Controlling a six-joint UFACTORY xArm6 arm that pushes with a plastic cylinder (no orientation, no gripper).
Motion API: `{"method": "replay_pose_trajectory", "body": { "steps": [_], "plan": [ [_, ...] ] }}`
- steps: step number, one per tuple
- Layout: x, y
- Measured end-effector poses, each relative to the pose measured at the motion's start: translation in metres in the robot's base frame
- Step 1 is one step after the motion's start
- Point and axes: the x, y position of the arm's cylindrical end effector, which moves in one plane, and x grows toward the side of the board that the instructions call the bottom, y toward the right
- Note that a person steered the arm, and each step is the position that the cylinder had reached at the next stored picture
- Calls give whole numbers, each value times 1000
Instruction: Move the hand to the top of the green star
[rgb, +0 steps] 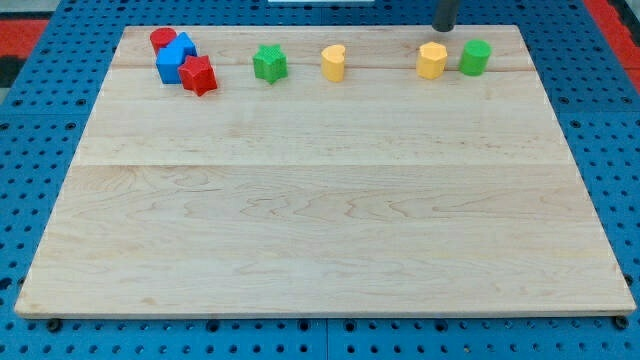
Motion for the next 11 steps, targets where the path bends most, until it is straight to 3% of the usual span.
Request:
{"method": "replay_pose_trajectory", "body": {
  "steps": [5, 7, 9, 10, 11],
  "plan": [
    [0, -41],
    [1, -109],
    [6, -226],
    [14, -234],
    [13, -284]
  ]
}}
